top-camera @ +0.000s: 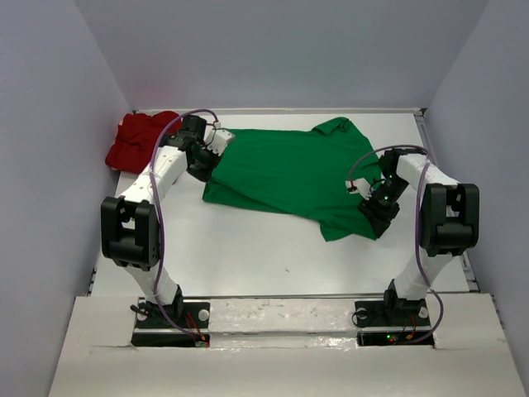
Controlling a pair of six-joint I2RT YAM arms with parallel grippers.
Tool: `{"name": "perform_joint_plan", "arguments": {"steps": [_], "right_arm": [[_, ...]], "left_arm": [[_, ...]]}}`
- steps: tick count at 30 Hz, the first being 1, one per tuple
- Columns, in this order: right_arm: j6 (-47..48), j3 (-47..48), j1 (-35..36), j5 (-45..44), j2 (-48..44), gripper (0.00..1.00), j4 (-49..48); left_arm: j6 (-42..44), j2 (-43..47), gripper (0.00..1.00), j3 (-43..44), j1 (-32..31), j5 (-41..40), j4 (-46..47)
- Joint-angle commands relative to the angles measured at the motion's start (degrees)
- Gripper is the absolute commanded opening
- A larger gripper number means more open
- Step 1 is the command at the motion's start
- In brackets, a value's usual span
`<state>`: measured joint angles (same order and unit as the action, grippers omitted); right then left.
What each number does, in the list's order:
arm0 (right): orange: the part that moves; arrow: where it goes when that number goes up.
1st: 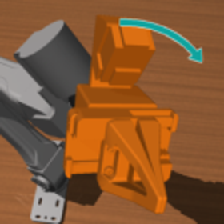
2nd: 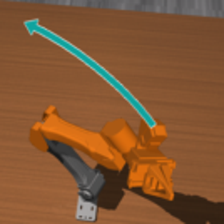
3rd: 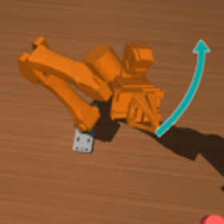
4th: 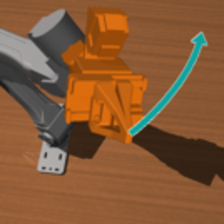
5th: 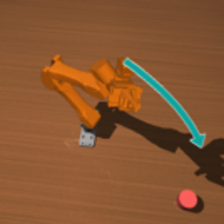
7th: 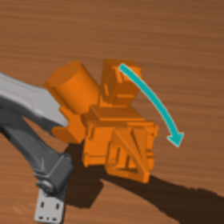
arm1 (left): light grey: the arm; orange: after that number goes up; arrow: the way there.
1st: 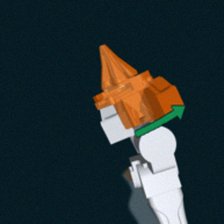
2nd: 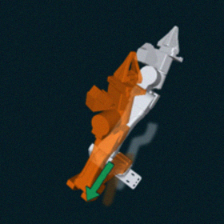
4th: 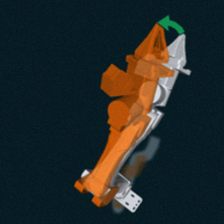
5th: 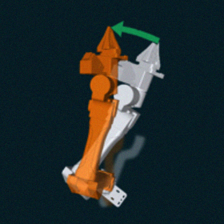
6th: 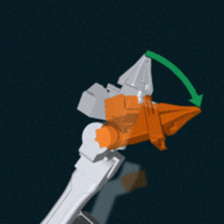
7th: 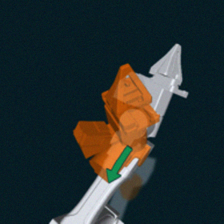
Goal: Fold and stack the t-shirts
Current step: Fold the flattened tshirt in 1/3 of the way
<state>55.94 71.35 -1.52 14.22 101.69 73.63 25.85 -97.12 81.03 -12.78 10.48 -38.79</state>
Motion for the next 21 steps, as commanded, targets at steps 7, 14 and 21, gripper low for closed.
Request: {"name": "perform_joint_plan", "arguments": {"steps": [7, 14, 21], "right_arm": [[0.6, 2.2, 0.6, 1.5, 4.7, 0.59, -3.1], [0.1, 3.4, 0.6, 1.3, 7.5, 0.62, -6.7], [-0.3, 2.0, 1.1, -0.2, 7.5, 0.63, -11.1]], "left_arm": [[0.8, 1.5, 0.0, -1.1, -0.2, 0.1, 0.2], [0.9, 1.4, 0.0, -1.7, -0.2, 0.1, 0.3], [1.0, 1.2, 0.0, -1.5, -0.1, 0.2, 0.3]]}}
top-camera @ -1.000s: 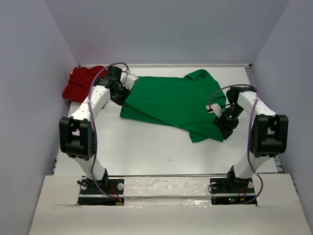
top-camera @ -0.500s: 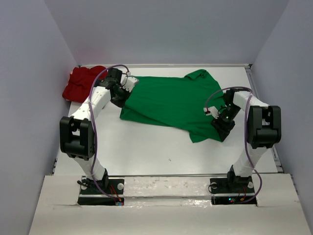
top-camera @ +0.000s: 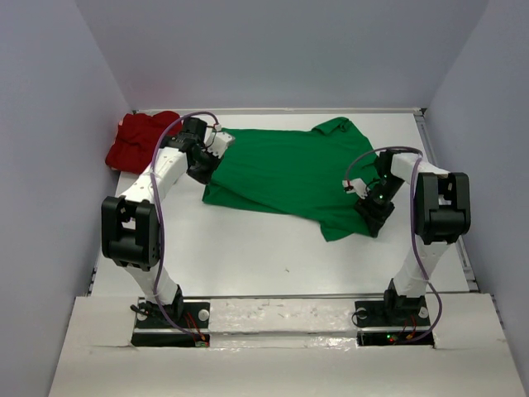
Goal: Fold and stack the t-shirts
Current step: Fold the flattened tshirt in 1/3 of the way
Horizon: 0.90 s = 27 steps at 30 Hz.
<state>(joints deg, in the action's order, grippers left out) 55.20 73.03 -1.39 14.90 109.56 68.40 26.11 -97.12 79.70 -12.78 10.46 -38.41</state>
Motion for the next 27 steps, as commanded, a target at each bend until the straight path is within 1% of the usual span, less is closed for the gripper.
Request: {"name": "perform_joint_plan", "arguments": {"steps": [1, 2, 5, 7, 8, 11, 12, 13, 16, 17, 20, 27], "right_arm": [[0.4, 0.1, 0.9, -0.8, -0.9, 0.62, -6.3], [0.3, -0.2, 0.9, -0.8, -1.3, 0.61, -6.9], [0.3, -1.2, 0.9, -1.3, -1.8, 0.51, -8.6], [0.2, -2.4, 0.9, -2.4, -2.1, 0.49, -9.3], [0.2, -2.8, 0.9, -2.9, -2.2, 0.41, -10.3], [0.1, -4.8, 0.9, -4.3, -2.7, 0.31, -11.7], [0.0, -5.4, 0.9, -4.4, -2.9, 0.26, -12.5], [-0.1, -5.7, 0.9, -4.8, -3.0, 0.26, -12.9], [-0.4, -6.6, 0.9, -5.1, -3.5, 0.18, -13.2], [-0.6, -6.6, 0.9, -5.2, -3.6, 0.16, -13.1], [-0.8, -6.3, 0.9, -5.1, -4.9, 0.16, -12.4], [-0.2, -2.4, 0.9, -0.8, -10.1, 0.13, -2.1]], "left_arm": [[0.7, 1.2, 0.0, -0.2, -0.2, 0.3, -0.1], [0.7, 1.1, 0.0, -0.2, -0.2, 0.4, 0.0], [0.6, 1.1, 0.0, -0.3, -0.2, 0.4, 0.0], [0.7, 1.1, 0.0, -0.2, -0.2, 0.4, 0.0], [0.6, 1.1, 0.0, -0.2, -0.2, 0.5, 0.0], [0.6, 1.1, 0.0, -0.2, -0.2, 0.6, 0.0], [0.6, 1.1, 0.0, -0.3, -0.2, 0.6, 0.0], [0.7, 1.2, 0.0, -0.3, -0.2, 0.6, 0.0], [0.8, 1.2, 0.0, -0.3, -0.2, 0.7, 0.0], [0.7, 1.2, 0.0, -0.2, -0.2, 0.7, -0.2], [0.7, 1.2, 0.0, 0.2, -0.2, 0.8, -0.3], [0.9, 1.3, 0.0, 1.8, -0.3, 1.1, -0.9]]}}
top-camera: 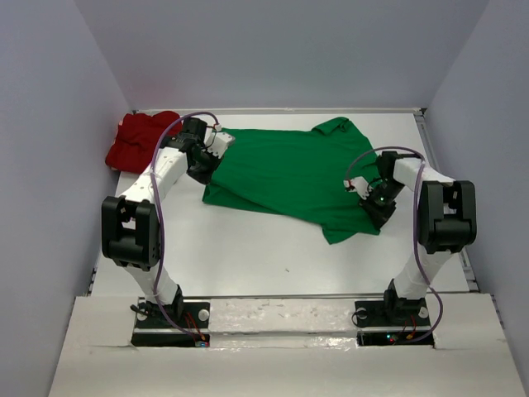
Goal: Fold and stack the t-shirts
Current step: Fold the flattened tshirt in 1/3 of the way
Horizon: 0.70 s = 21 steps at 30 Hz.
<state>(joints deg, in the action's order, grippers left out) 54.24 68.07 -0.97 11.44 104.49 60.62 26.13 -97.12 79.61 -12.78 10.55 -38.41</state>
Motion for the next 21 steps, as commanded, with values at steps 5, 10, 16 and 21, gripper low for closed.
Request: {"name": "perform_joint_plan", "arguments": {"steps": [5, 10, 16, 21], "right_arm": [[0.8, 5.7, 0.5, 6.0, -8.2, 0.0, 12.1], [-0.2, 7.8, 0.5, 6.3, -9.0, 0.0, 14.1], [-2.1, 9.9, 0.5, 6.2, -8.2, 0.0, 13.6], [-5.2, 10.1, 0.5, 5.1, -6.8, 0.0, 10.8]], "left_arm": [[0.8, 1.5, 0.0, 2.8, -0.5, 1.4, -1.2], [0.9, 2.2, 0.0, 2.6, -0.7, 1.8, -1.1], [0.9, 3.3, 0.0, 1.0, -0.7, 2.0, -0.2], [0.8, 5.2, 0.0, -0.2, -0.7, 0.7, 0.6]]}}
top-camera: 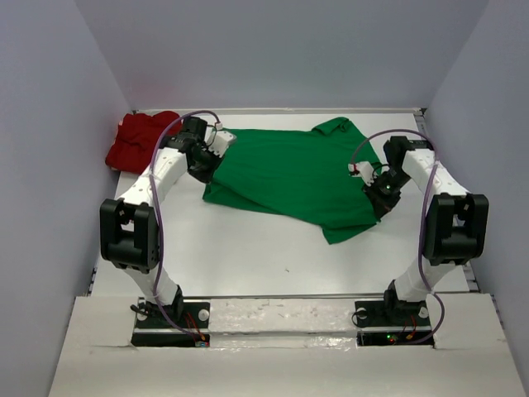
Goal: Fold and stack the t-shirts
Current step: Fold the flattened tshirt in 1/3 of the way
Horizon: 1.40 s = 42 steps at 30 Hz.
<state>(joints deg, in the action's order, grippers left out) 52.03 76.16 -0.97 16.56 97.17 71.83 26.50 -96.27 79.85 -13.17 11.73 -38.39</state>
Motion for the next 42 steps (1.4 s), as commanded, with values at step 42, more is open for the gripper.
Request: {"name": "perform_joint_plan", "arguments": {"steps": [42], "right_arm": [[-27.7, 6.2, -1.0, -16.3, 6.5, 0.0, -22.4]], "left_arm": [[-1.2, 4.4, 0.0, -7.8, 0.9, -2.2, 7.1]]}}
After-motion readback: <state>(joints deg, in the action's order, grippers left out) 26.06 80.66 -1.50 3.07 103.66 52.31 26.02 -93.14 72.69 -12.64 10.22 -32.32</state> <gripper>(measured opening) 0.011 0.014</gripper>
